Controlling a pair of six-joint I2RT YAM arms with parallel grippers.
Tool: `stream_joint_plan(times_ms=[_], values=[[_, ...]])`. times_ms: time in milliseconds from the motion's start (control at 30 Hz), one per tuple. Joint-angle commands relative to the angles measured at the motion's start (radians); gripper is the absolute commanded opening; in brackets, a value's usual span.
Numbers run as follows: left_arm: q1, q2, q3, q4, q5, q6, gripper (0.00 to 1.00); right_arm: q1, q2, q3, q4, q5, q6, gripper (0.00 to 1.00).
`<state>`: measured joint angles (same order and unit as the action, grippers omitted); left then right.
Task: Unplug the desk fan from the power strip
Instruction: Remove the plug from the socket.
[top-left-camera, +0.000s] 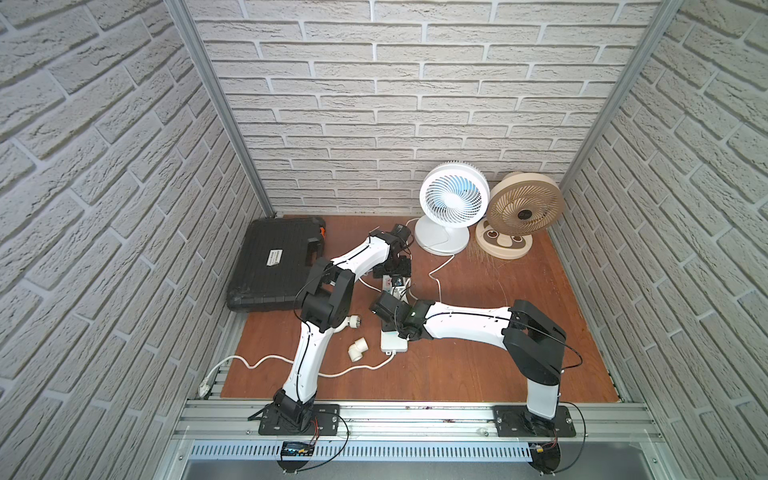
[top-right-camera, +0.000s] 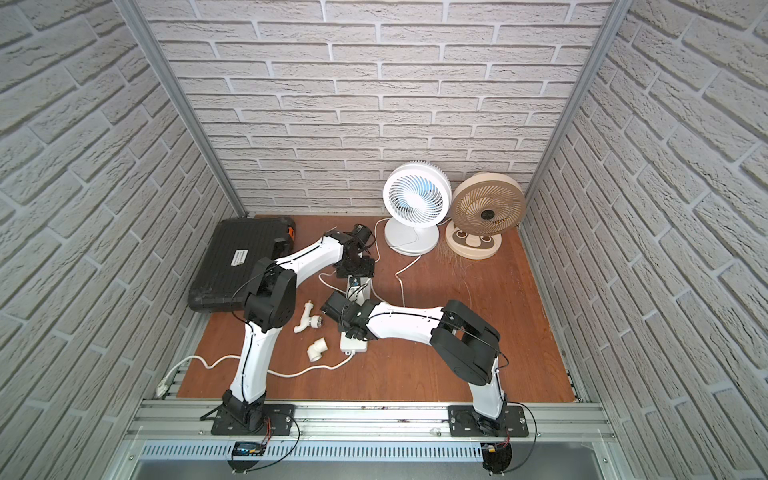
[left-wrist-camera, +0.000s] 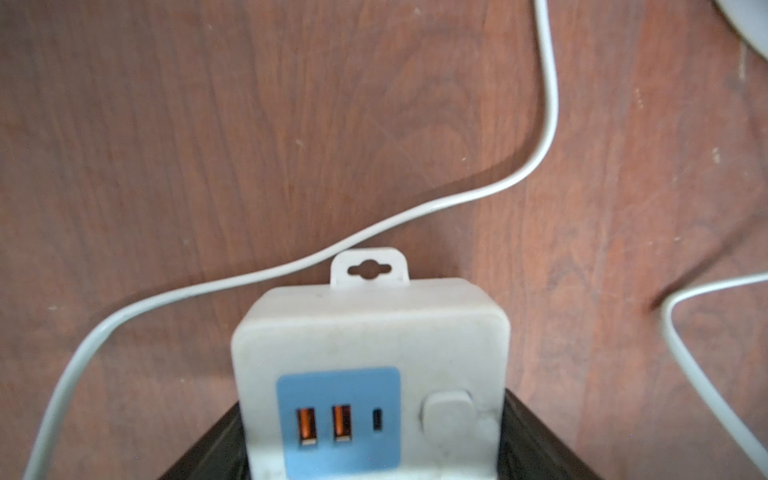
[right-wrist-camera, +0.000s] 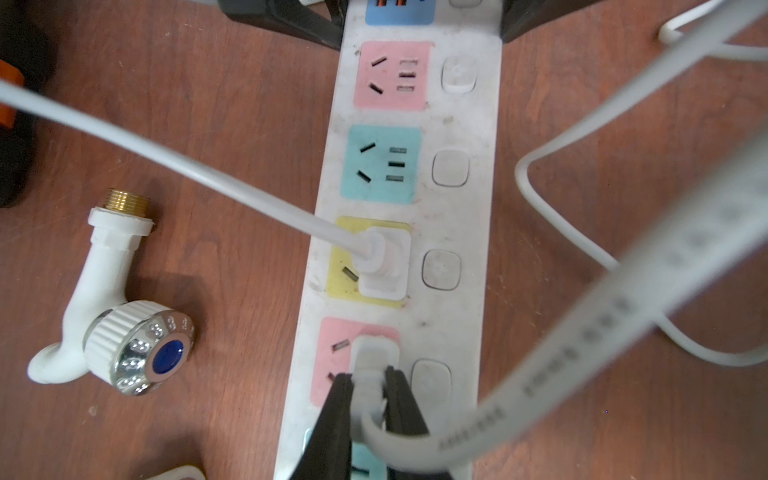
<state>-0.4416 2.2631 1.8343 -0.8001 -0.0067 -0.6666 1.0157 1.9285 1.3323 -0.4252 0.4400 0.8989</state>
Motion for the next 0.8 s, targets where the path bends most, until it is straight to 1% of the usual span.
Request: stream_joint_plan(times_ms=[0,133,167,267,433,667,767], values=[[0.044,0.082,-0.061,-0.056,-0.034,-0.002,0.00,0.026,0.011,0.088,-0.086,0.086,-0.037,0.03],[0.042,0.080,-0.061,-0.056,-0.034,-0.002,0.00,0.044,0.042,0.164,-0.145,0.131,-0.064,0.03],[0.041,0.078,-0.060,-0.056,-0.033,-0.002,0.00,0.047,0.072,0.179,-0.157,0.139,-0.070,0.03],[0.040,0.079,-0.060,-0.056,-0.034,-0.002,0.00,0.051,0.090,0.201,-0.166,0.147,-0.079,0.03],[0.041,0.078,-0.062,-0.057,-0.034,-0.002,0.00,0.051,0.081,0.181,-0.144,0.142,-0.077,0.03],[0.040,0.077,-0.062,-0.057,-0.034,-0.002,0.00,0.041,0.055,0.104,-0.072,0.102,-0.046,0.03],[0.041,0.077,-0.062,-0.057,-0.033,0.000,0.00,0.029,0.010,0.066,-0.042,0.075,-0.024,0.03]])
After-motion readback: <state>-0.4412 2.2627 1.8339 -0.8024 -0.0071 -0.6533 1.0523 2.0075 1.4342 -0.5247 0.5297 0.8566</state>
